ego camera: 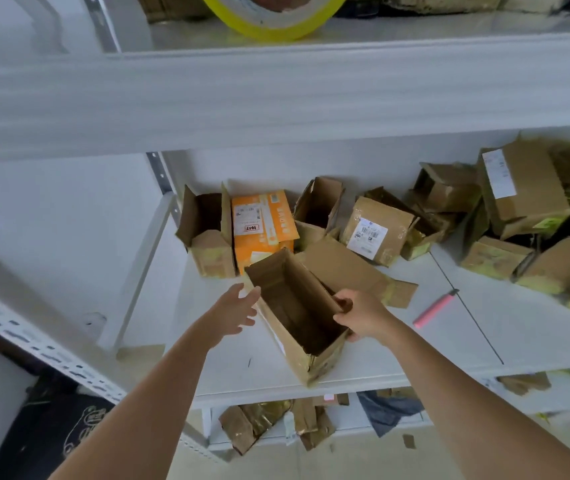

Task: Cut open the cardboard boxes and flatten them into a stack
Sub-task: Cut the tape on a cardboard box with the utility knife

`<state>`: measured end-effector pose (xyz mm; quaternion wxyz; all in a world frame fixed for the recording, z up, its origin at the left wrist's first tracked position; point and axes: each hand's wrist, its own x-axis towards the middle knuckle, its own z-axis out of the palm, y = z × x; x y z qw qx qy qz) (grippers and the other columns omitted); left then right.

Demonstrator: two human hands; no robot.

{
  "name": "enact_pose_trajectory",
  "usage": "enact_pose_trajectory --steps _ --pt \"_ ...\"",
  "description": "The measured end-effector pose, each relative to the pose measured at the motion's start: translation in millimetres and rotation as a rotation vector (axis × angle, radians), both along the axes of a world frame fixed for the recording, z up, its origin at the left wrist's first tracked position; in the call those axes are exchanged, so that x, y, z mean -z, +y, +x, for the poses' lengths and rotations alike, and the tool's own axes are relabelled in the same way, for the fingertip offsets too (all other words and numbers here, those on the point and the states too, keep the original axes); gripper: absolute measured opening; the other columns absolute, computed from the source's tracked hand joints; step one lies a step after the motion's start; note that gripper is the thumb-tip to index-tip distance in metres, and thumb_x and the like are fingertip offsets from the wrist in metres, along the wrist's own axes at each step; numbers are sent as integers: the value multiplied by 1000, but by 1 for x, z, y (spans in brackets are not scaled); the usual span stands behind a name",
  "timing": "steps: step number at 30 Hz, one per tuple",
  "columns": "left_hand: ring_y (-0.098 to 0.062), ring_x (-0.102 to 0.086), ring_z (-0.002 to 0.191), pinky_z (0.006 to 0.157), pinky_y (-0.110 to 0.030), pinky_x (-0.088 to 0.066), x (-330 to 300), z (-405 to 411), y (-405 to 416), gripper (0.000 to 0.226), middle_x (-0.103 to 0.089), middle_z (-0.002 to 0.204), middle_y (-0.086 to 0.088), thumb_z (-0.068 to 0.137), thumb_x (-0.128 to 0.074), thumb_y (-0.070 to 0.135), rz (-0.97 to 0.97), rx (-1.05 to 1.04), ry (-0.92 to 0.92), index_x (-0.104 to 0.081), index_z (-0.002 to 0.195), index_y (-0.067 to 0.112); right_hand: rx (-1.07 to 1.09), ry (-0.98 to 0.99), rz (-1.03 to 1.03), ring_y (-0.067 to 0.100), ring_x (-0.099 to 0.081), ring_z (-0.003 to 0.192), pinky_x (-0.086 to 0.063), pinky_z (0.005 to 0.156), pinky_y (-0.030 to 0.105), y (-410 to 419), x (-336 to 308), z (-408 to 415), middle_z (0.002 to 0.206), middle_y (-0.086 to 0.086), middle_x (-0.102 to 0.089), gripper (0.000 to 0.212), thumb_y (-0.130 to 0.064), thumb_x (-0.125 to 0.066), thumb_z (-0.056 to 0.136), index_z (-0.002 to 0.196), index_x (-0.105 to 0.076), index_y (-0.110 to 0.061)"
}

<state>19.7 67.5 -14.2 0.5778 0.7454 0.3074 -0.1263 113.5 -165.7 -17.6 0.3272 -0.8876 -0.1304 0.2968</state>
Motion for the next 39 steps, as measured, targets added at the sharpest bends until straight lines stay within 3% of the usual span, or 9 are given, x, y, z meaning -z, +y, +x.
enact_pose_trajectory --steps 6,11,16,23,26,32,34,36,39 --pt "-38 -48 129 104 -52 -43 -3 1 18 65 -37 152 -11 99 -38 58 -65 -318 -17 -31 149 17 -38 -34 61 16 -61 92 -61 76 30 14 -8 2 132 1 -52 45 -3 -54 98 140 -50 -18" --pt "-42 -61 108 94 -53 -49 -12 -11 54 64 -55 133 -19 98 -35 63 -418 -476 -24 -45 133 10 -117 -235 90 7 -60 87 -53 67 18 22 -34 15 116 -6 -64 35 -9 -58 96 128 -64 -23" --pt "-42 -66 102 91 -52 -51 -30 -14 77 73 -64 122 -21 96 -33 67 -462 -413 7 -50 133 6 -75 -235 187 10 -58 107 -52 95 34 25 -59 26 115 -9 -65 46 2 -53 86 111 -72 -32" --pt "-43 -61 109 99 -54 -45 -66 -5 82 81 -62 123 -24 84 -50 74 -443 -349 -38 -52 135 11 -55 -328 343 0 -52 108 -36 77 0 15 -96 26 111 -14 -61 57 17 -43 82 103 -76 -26" --pt "-39 -61 115 97 -54 -48 -73 4 69 83 -60 130 -20 77 -59 75 -503 -369 -127 -57 126 9 -25 -387 413 3 -50 118 -37 94 9 2 -101 25 115 -15 -62 63 23 -41 79 100 -75 -26" --pt "-28 -63 89 79 -51 -54 -81 21 25 46 -66 103 -12 80 -75 41 -427 -261 -176 -63 117 16 62 -377 419 -2 -55 103 -37 79 -3 -22 -89 18 112 -8 -64 58 24 -37 79 102 -75 -13" --pt "-25 -63 88 69 -48 -54 -82 25 15 57 -63 106 -9 84 -72 26 -368 -256 -246 -48 134 12 108 -288 411 5 -53 114 -39 91 6 -29 -81 18 117 -9 -61 61 22 -37 79 103 -74 -19" --pt "-29 -60 103 63 -44 -56 -79 30 8 99 -57 119 -4 78 -77 17 -322 -245 -341 -15 154 30 151 -216 403 9 -51 122 -39 96 16 -33 -75 17 127 -8 -58 58 15 -39 86 121 -66 -24" --pt "-23 -65 105 64 -34 -59 -82 33 -6 106 -59 127 -1 68 -85 13 -243 -108 -472 -21 146 46 307 -54 477 15 -54 117 -48 89 26 -34 -80 11 143 -1 -49 47 -30 -52 101 147 -39 -32"
